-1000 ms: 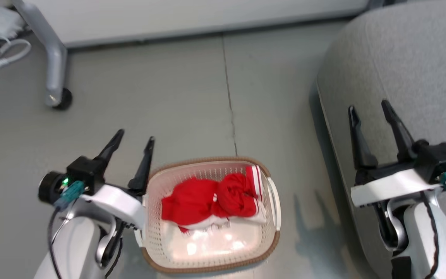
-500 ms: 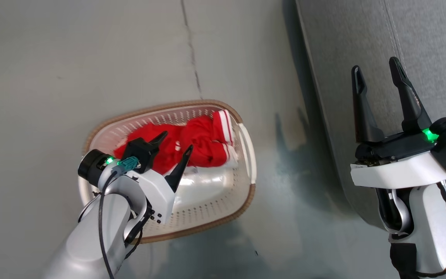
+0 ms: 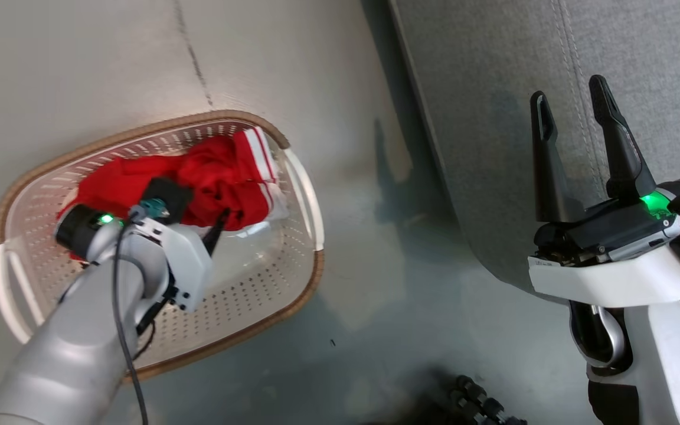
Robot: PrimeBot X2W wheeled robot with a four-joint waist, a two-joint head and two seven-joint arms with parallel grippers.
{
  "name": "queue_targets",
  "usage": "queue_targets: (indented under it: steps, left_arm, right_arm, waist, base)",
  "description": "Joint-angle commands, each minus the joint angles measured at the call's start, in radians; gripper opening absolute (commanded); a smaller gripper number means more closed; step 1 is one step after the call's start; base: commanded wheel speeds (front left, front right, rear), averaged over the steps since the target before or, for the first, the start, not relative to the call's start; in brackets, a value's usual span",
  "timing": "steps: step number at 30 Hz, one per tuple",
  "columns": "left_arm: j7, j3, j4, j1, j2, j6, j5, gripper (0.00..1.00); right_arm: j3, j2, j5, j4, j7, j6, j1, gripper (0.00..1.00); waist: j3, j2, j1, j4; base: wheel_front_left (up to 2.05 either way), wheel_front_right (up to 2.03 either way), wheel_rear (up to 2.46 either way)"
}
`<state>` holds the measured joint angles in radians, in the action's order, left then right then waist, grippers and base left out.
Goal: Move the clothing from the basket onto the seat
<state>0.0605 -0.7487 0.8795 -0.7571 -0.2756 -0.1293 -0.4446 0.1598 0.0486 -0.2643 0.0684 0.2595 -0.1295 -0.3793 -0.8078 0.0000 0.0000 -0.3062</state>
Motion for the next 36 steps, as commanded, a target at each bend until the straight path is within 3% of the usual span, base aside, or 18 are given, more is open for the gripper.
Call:
queue_targets:
  steps: [1,5,6,8,22,31,36]
  left_arm:
    - [-0.001,0.002,0.028,-0.034,-0.015,-0.001,-0.015,1.0]
    - [-0.008,0.017,0.107,-0.074,-0.006,-0.001,-0.044,1.0]
    - [-0.004,0.019,0.122,-0.082,-0.001,-0.001,-0.049,0.92]
    - [0.008,0.02,0.146,-0.096,0.01,-0.001,-0.062,0.0]
    - [0.172,-0.052,0.141,-0.056,0.036,-0.001,-0.043,0.0]
    - [0.205,-0.031,-0.04,0.042,0.032,0.0,-0.081,0.0]
    - [0.206,0.022,-0.177,0.134,0.018,0.027,-0.098,0.0]
  right_arm:
    - [0.0,0.003,-0.01,0.017,0.006,-0.002,0.012,1.0]
    - [0.004,0.003,-0.017,0.041,0.006,-0.002,0.022,1.0]
    - [0.005,0.003,-0.017,0.043,0.006,-0.002,0.027,1.0]
    - [0.008,0.003,-0.017,0.044,0.006,-0.002,0.032,1.0]
    - [0.005,0.004,0.046,-0.018,0.006,-0.002,0.029,1.0]
    - [-0.019,0.005,0.116,-0.096,-0.007,-0.002,0.063,1.0]
    - [-0.032,0.005,0.132,-0.117,-0.034,-0.002,0.082,1.0]
  waist:
    - [-0.034,0.0,0.0,-0.035]
    - [-0.049,0.0,0.0,-0.045]
    - [-0.05,0.0,0.0,-0.045]
    - [-0.051,0.0,0.0,-0.044]
    - [0.079,0.0,0.0,0.037]
    - [0.237,0.0,0.0,0.15]
    - [0.323,0.0,0.0,0.205]
  base:
    - [0.0,0.0,0.0]
    - [0.0,0.0,0.0]
    - [0.0,0.0,0.0]
    - [0.0,0.0,0.0]
    - [0.0,0.0,0.0]
    - [0.0,0.0,0.0]
    - [0.0,0.0,0.0]
